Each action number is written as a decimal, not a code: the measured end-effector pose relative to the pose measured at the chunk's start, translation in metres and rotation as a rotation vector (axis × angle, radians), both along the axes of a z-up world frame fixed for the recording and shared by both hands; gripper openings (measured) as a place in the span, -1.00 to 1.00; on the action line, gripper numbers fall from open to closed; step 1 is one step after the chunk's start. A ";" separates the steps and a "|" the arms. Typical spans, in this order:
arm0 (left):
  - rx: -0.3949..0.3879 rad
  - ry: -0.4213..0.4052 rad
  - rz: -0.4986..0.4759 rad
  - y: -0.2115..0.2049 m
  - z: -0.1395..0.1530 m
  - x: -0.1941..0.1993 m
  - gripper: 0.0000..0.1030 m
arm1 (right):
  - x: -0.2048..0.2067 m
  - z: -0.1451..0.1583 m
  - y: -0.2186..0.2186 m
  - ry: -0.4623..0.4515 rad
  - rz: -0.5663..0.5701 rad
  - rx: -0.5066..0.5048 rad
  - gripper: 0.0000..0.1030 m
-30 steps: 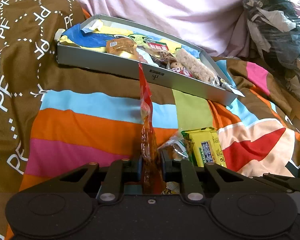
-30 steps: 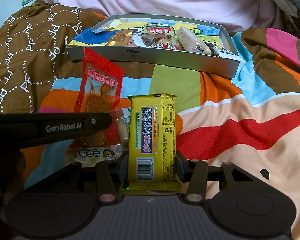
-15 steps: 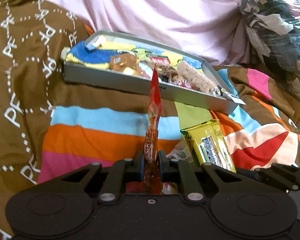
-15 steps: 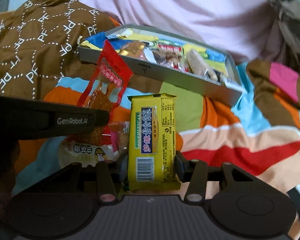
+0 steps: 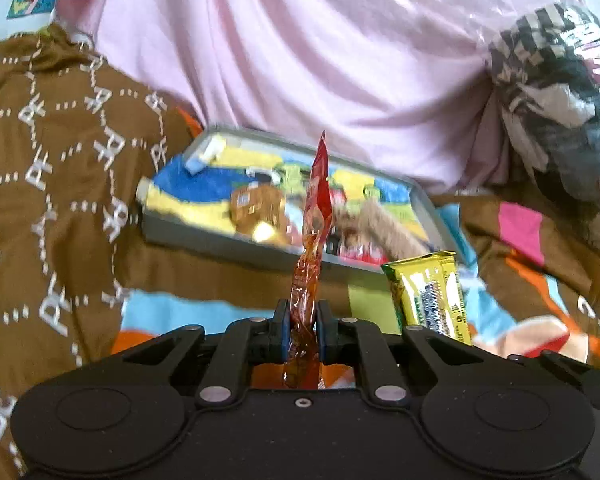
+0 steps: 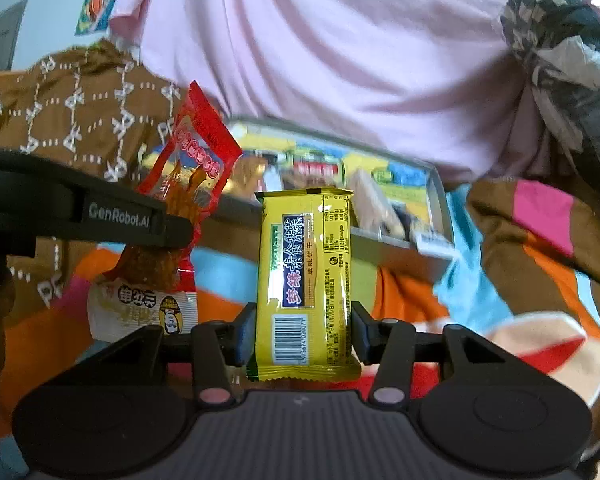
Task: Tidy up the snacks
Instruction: 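Carry both held snacks over the frog-picture tray with both tools, then lower both snacks into the tray and open both tools, then move both tools back toward the wrapped cake and mandarin orange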
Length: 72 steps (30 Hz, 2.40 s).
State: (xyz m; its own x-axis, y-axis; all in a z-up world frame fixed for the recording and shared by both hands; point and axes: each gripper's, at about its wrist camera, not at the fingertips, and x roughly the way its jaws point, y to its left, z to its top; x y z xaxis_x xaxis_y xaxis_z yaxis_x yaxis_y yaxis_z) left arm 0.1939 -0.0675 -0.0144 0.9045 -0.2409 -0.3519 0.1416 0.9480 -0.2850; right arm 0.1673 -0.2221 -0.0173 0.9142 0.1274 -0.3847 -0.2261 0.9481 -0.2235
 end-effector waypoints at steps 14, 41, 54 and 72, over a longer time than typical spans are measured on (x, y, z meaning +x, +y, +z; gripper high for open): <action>-0.075 -0.054 0.023 -0.007 0.064 0.087 -0.74 | 0.098 0.044 -0.039 -0.210 -0.061 0.125 0.00; 0.038 0.034 0.050 -0.050 0.030 0.183 -0.04 | 0.178 0.018 -0.101 -0.039 -0.127 0.372 0.15; -0.024 -0.033 0.129 -0.032 0.041 0.139 0.96 | 0.138 0.053 -0.101 -0.152 -0.131 0.335 0.85; 0.059 -0.111 0.119 -0.011 0.069 0.030 0.98 | 0.037 0.086 -0.104 -0.254 -0.137 0.355 1.00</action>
